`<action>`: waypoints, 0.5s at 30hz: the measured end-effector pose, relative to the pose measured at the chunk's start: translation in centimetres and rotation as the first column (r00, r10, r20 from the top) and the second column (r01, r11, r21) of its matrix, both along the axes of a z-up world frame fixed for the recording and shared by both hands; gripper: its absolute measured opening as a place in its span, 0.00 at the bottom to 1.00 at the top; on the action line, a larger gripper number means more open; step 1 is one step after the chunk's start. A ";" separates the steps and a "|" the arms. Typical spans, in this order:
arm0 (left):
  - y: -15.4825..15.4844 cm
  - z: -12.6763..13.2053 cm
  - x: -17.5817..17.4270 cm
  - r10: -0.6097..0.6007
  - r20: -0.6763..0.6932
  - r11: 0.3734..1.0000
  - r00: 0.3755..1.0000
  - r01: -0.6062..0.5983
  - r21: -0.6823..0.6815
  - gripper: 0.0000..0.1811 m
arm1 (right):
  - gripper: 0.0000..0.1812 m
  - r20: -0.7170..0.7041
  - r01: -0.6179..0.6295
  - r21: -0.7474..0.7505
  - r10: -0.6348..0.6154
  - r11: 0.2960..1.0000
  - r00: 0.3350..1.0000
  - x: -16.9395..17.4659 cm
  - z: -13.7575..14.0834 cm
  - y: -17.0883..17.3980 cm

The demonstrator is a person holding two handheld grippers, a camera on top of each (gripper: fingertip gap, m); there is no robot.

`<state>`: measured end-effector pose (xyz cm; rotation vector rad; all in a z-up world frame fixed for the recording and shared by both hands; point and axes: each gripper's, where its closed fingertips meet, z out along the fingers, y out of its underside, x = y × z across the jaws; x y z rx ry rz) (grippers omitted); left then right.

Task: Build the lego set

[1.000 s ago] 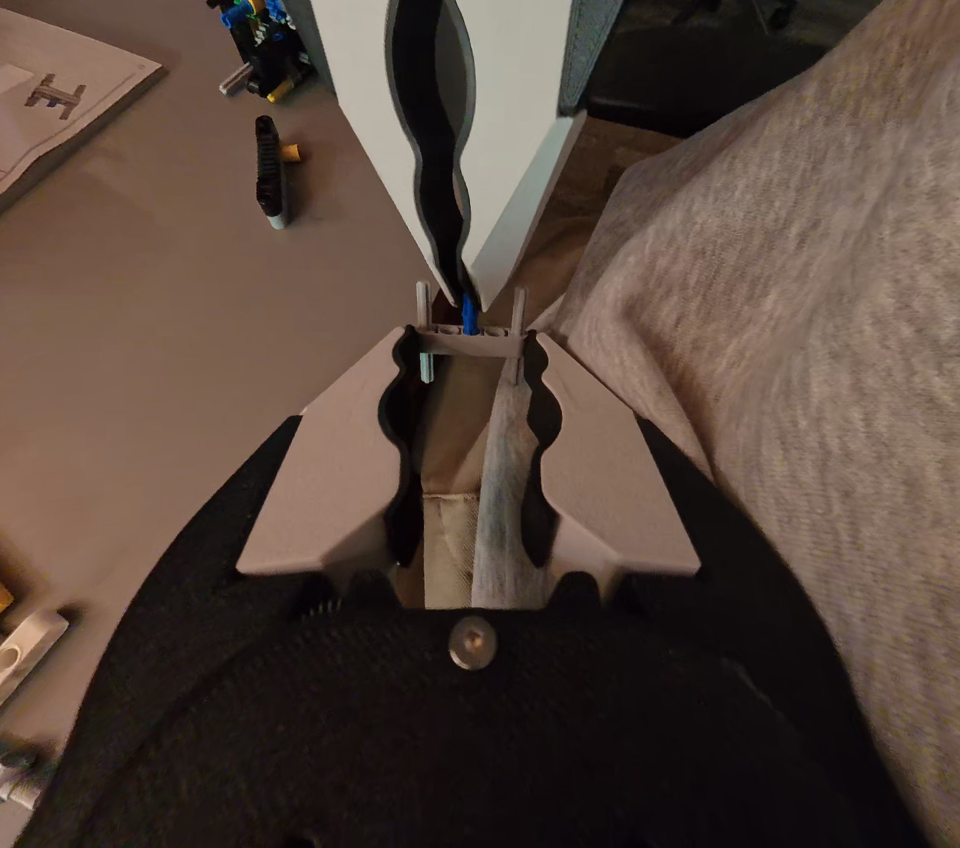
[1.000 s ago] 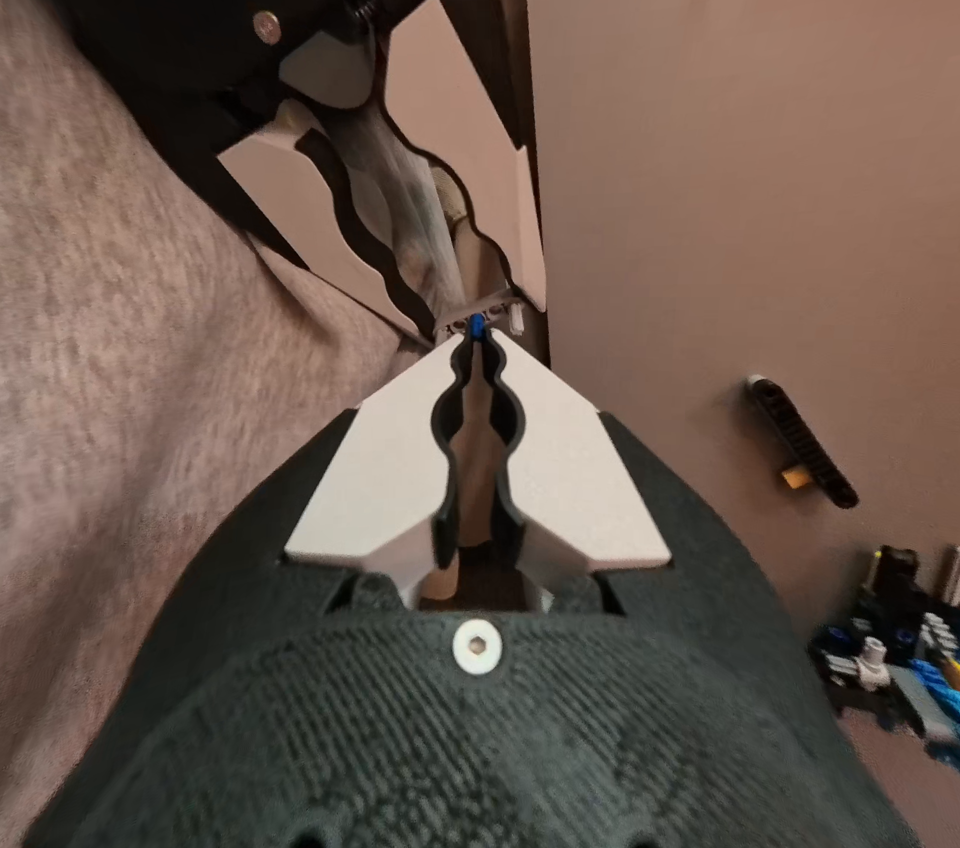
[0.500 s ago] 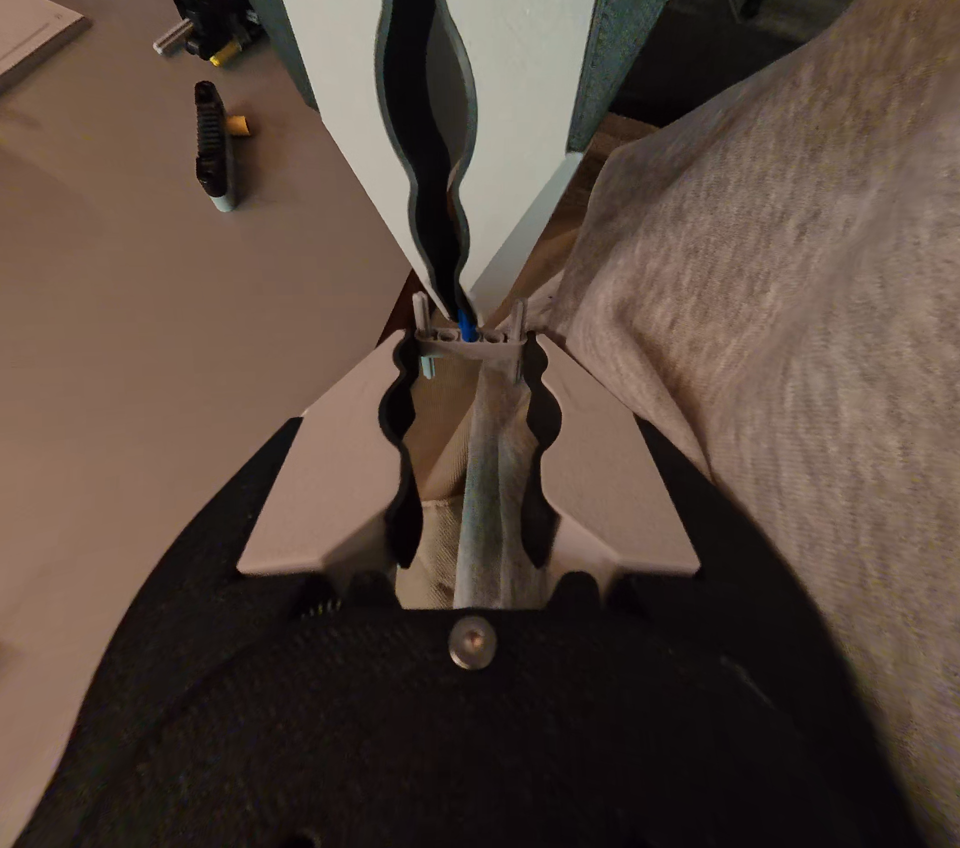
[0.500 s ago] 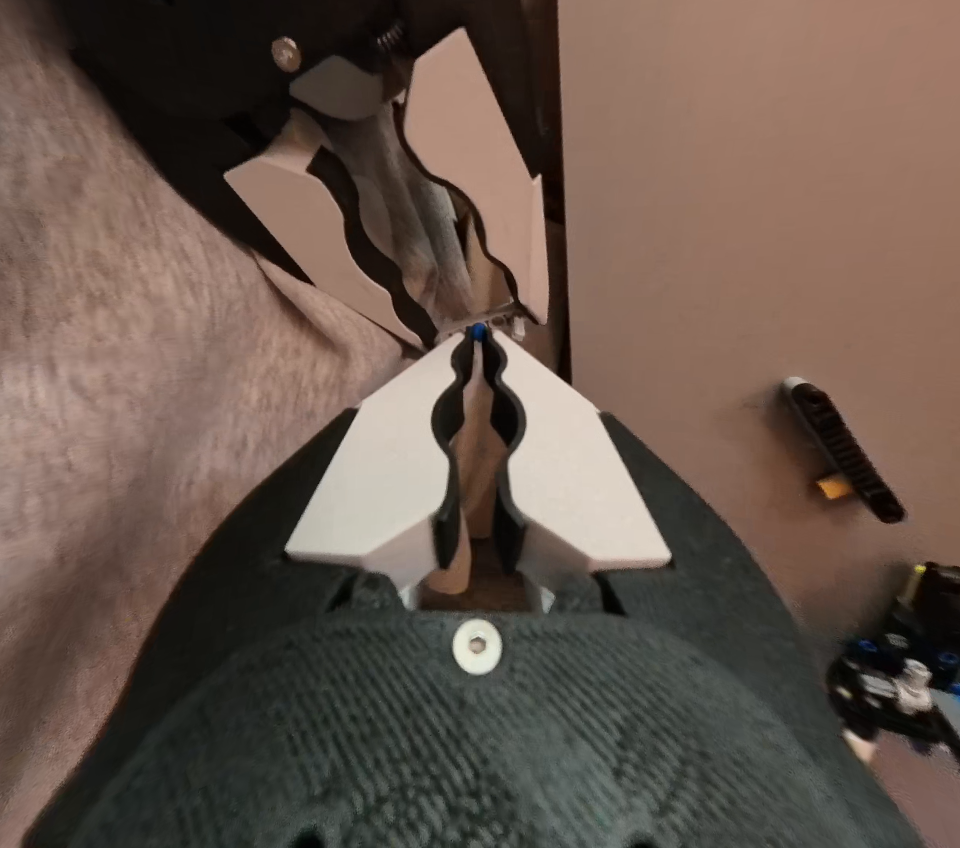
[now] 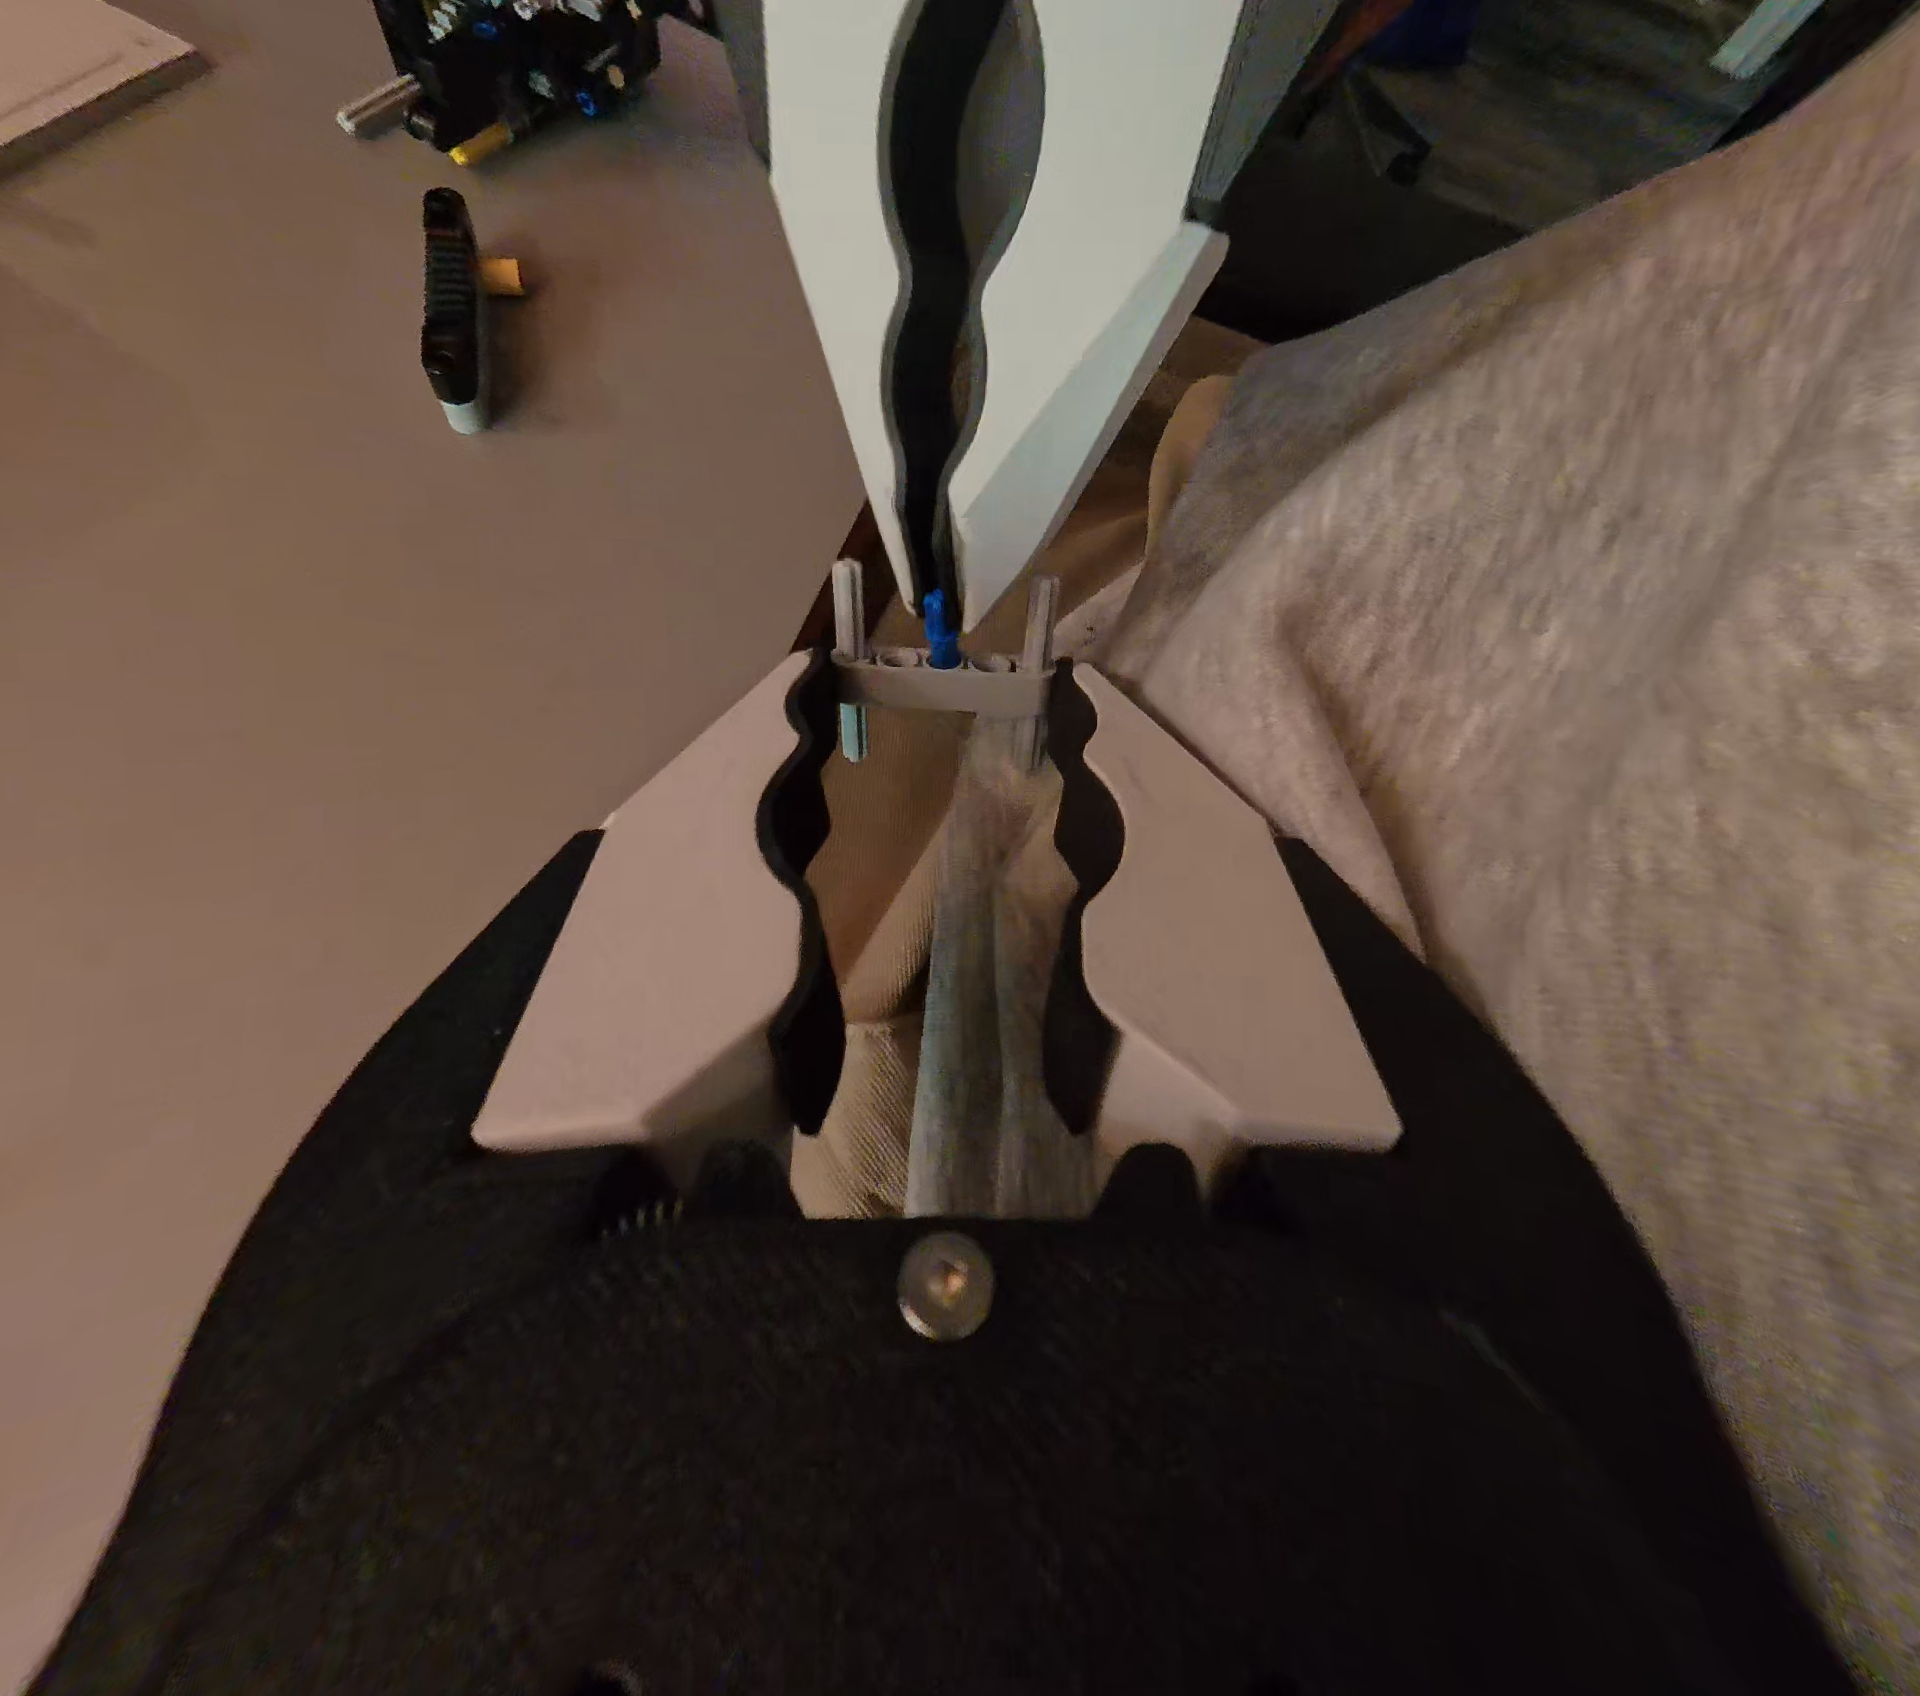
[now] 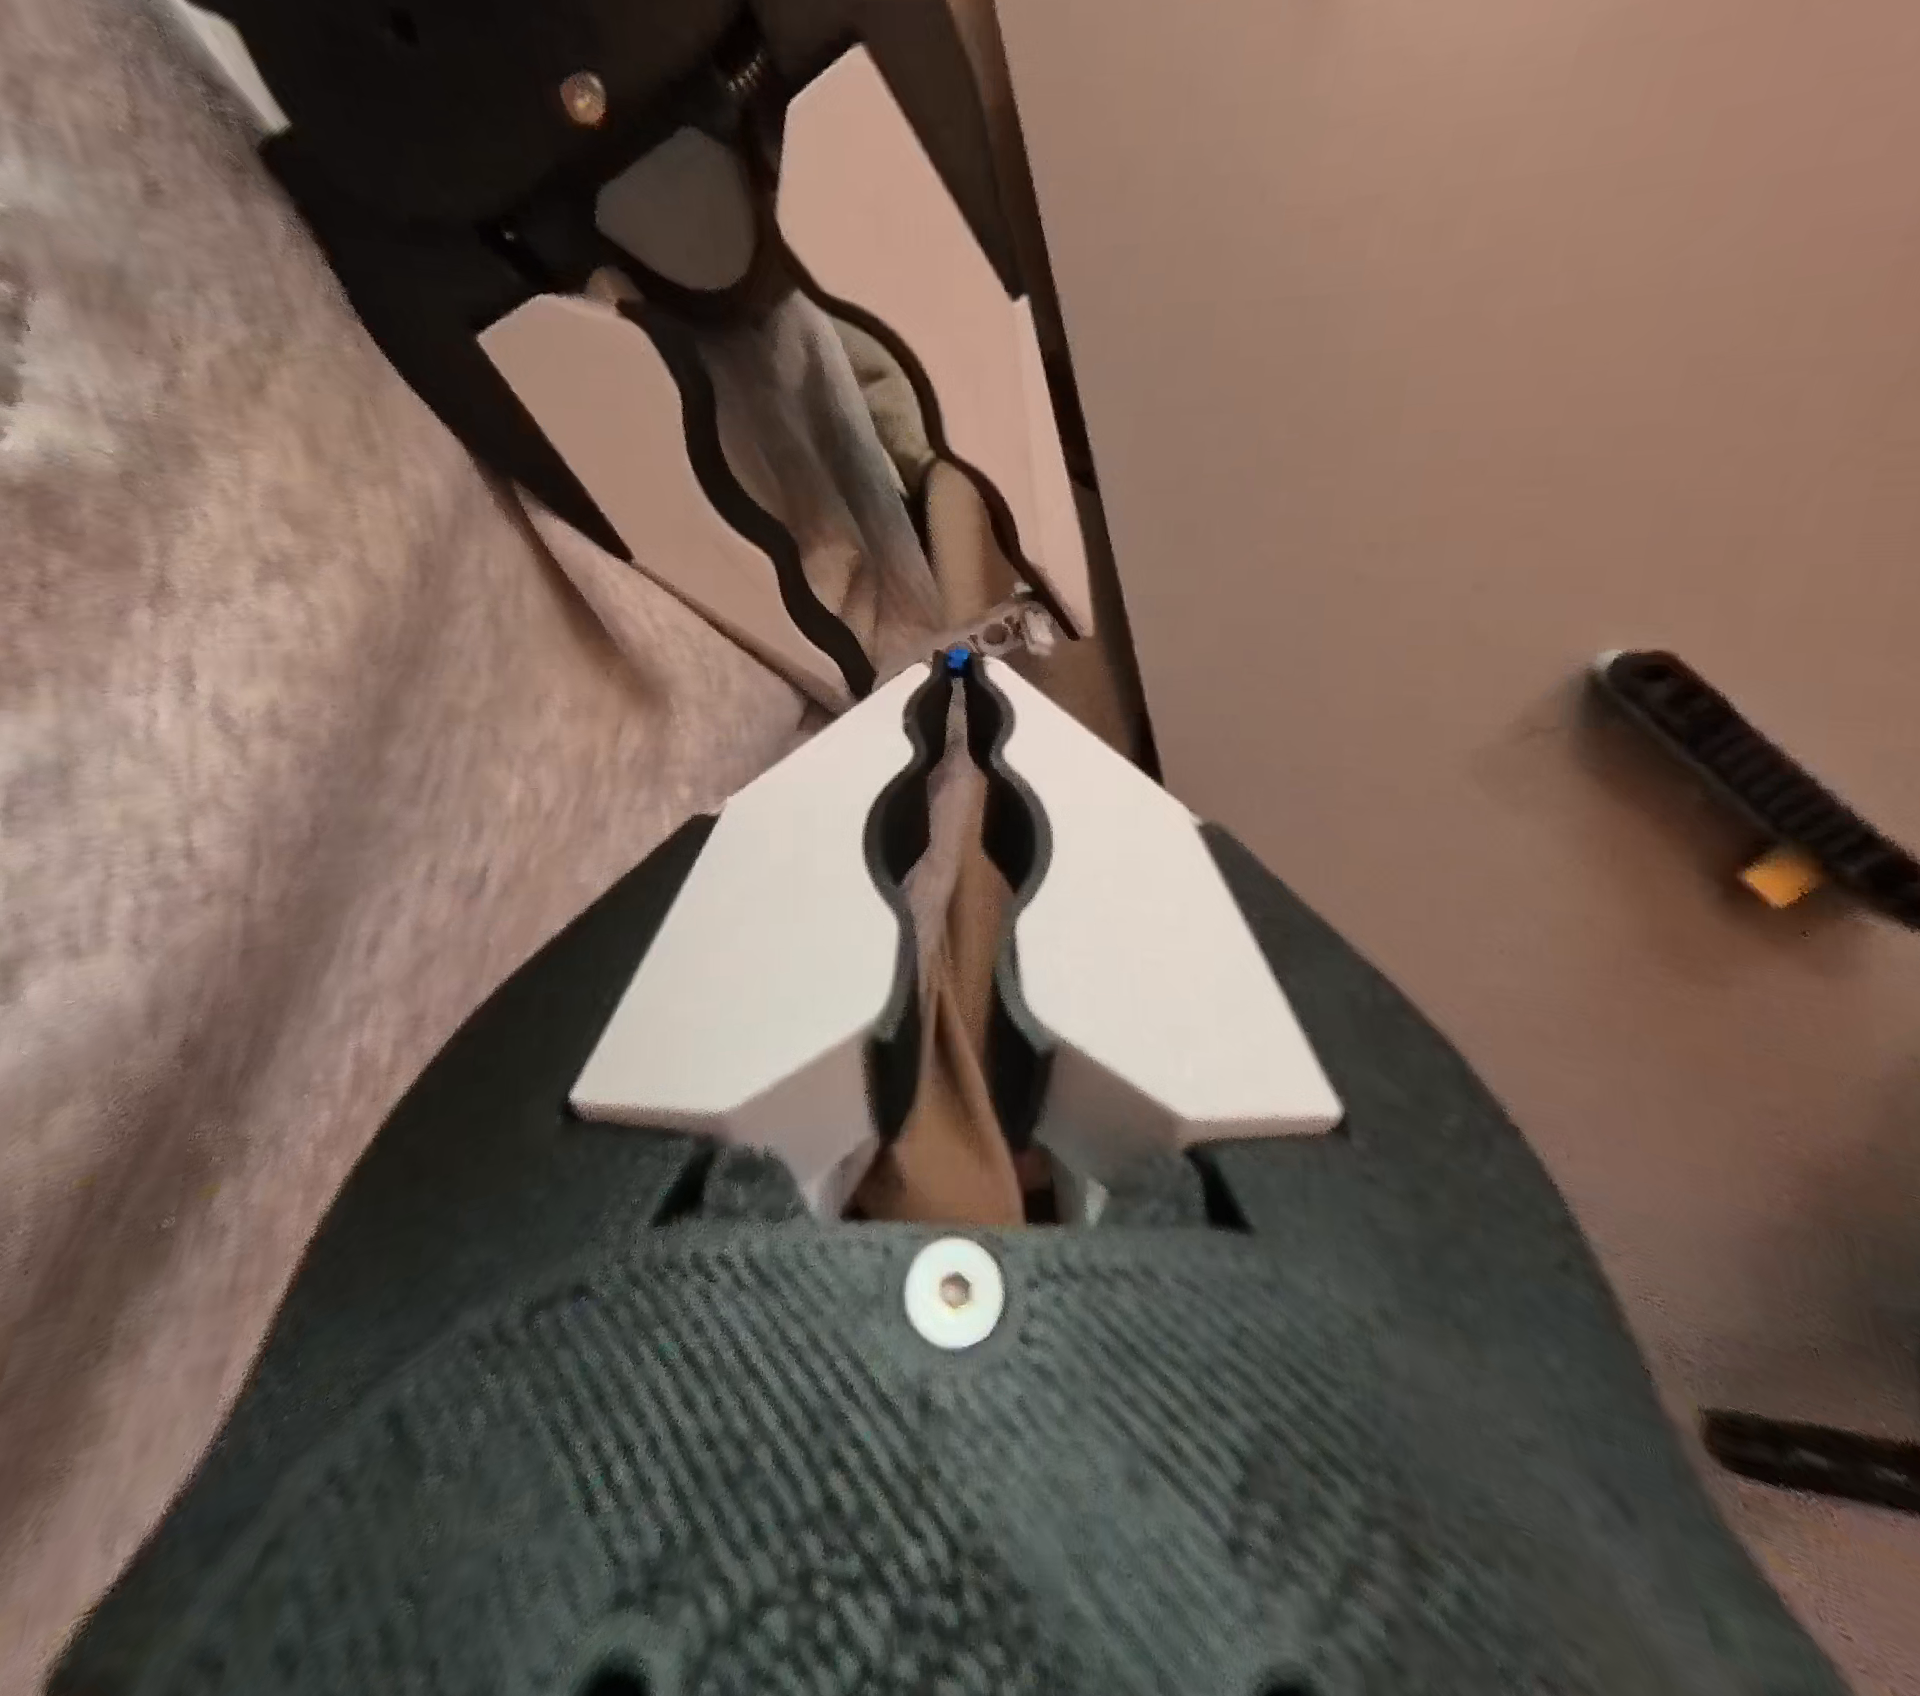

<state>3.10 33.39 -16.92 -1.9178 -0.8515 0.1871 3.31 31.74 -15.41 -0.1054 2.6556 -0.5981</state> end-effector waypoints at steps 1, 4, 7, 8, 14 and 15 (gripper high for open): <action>0.0 0.0 0.0 -0.003 0.005 1.000 1.000 0.003 0.007 0.21 | 0.01 0.027 0.036 -0.022 -0.036 0.999 0.999 -0.1 0.0 0.0; 0.1 -0.2 0.0 -0.014 0.022 1.000 1.000 0.013 0.023 0.21 | 0.01 0.094 0.127 -0.052 -0.121 0.991 0.988 -0.2 -0.2 0.2; 0.2 -0.3 0.0 -0.022 0.036 0.999 0.999 0.020 0.037 0.22 | 0.01 0.123 0.170 -0.068 -0.161 0.983 0.979 -0.2 -0.3 0.2; 0.2 -0.3 0.0 -0.022 0.036 0.999 0.999 0.021 0.037 0.21 | 0.01 0.125 0.175 -0.076 -0.165 0.982 0.978 -0.2 -0.2 0.2; 0.2 -0.3 0.0 -0.016 0.032 1.000 0.999 0.015 0.019 0.22 | 0.01 0.116 0.172 -0.100 -0.161 0.980 0.980 -0.2 -0.3 0.0; 0.2 -0.3 0.0 -0.015 0.030 1.000 0.999 0.015 0.016 0.21 | 0.01 0.115 0.172 -0.103 -0.160 0.980 0.980 -0.2 -0.2 0.0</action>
